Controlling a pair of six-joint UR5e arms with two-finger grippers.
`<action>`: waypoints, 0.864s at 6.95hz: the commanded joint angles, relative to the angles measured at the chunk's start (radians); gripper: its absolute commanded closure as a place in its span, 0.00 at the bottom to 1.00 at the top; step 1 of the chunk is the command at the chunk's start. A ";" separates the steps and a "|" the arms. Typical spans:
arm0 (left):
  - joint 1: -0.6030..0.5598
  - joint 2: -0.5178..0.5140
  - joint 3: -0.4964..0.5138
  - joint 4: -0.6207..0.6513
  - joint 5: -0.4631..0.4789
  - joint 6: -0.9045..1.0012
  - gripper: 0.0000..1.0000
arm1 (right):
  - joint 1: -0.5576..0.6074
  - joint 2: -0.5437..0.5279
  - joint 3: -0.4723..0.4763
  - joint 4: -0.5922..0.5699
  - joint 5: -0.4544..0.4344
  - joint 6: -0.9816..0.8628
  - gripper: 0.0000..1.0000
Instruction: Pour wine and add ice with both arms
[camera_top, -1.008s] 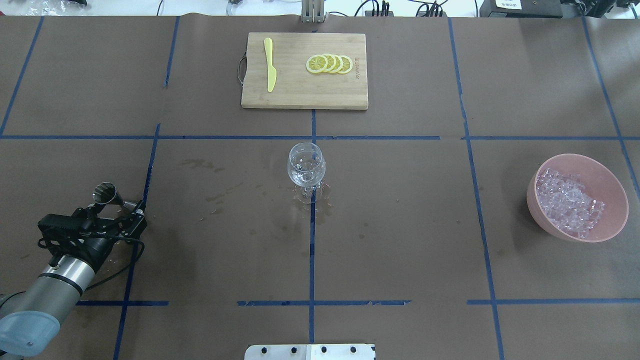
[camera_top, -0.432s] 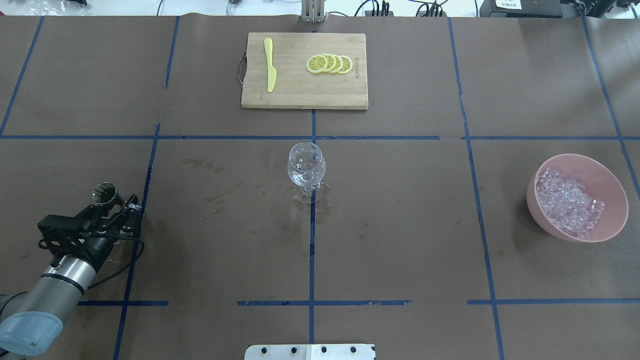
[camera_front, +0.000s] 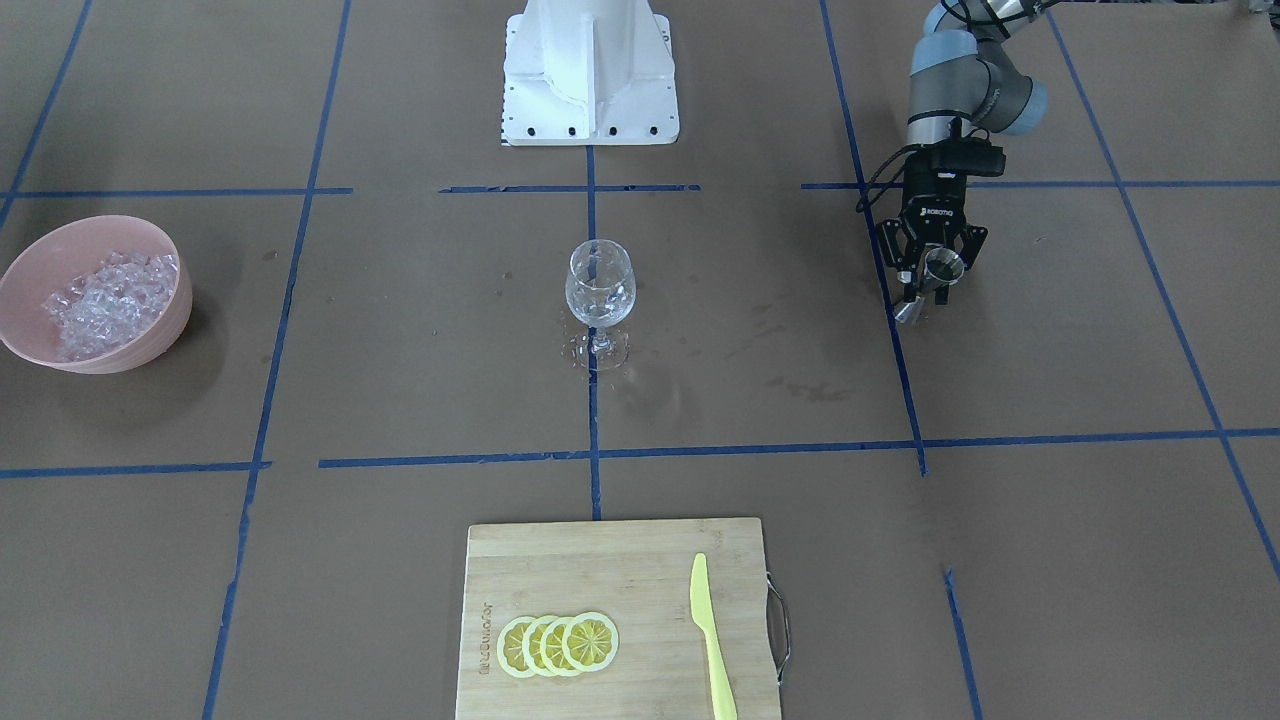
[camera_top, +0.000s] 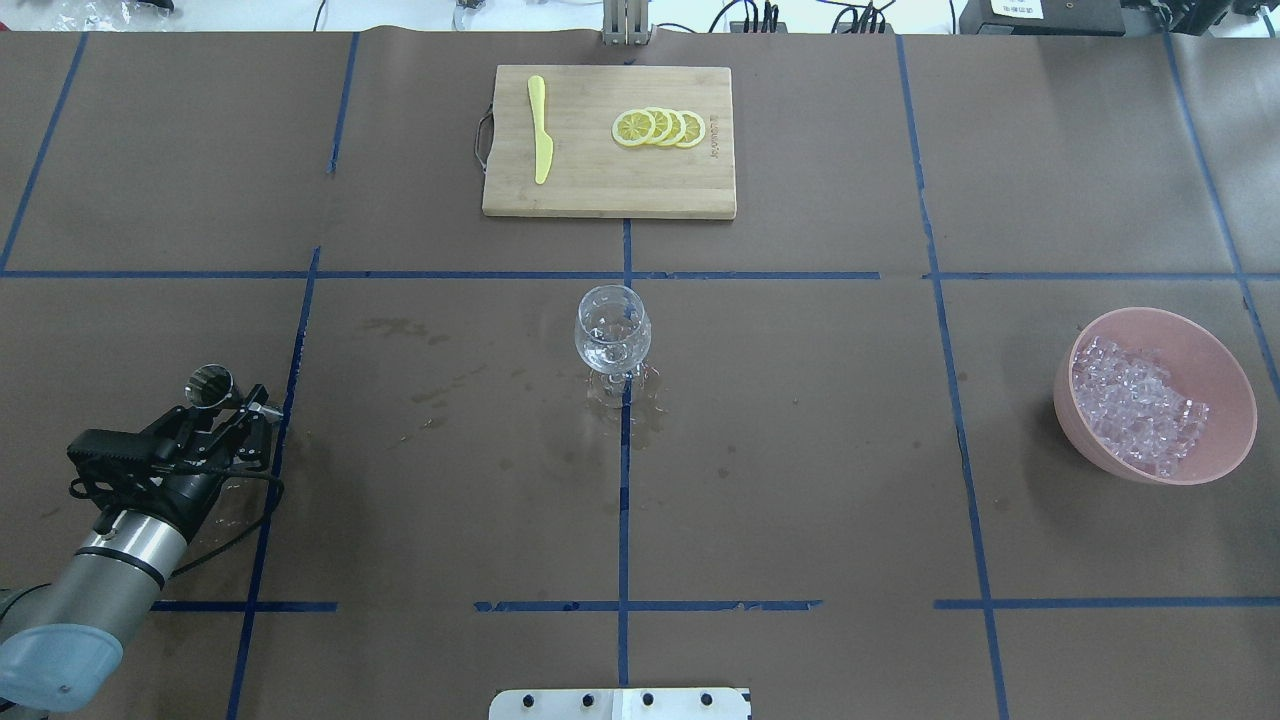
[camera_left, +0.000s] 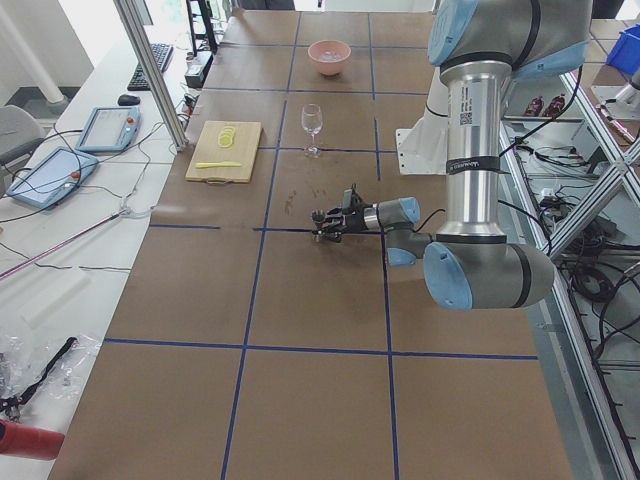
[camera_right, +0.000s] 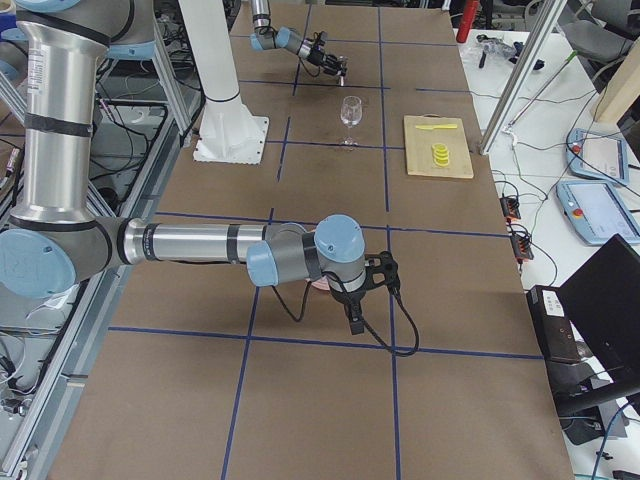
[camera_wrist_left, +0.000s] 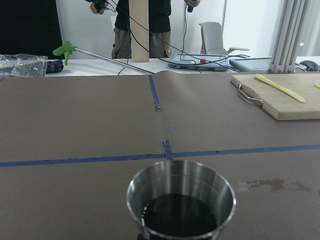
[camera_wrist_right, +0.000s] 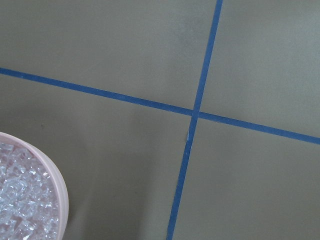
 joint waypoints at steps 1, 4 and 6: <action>0.000 0.000 0.012 0.000 0.003 0.000 0.82 | 0.000 0.000 0.000 0.000 0.000 0.000 0.00; -0.002 0.003 -0.014 -0.005 0.003 0.008 1.00 | 0.000 0.003 0.005 0.000 0.000 0.000 0.00; -0.002 0.003 -0.048 -0.016 0.003 0.027 1.00 | 0.000 0.006 0.003 0.000 0.000 0.000 0.00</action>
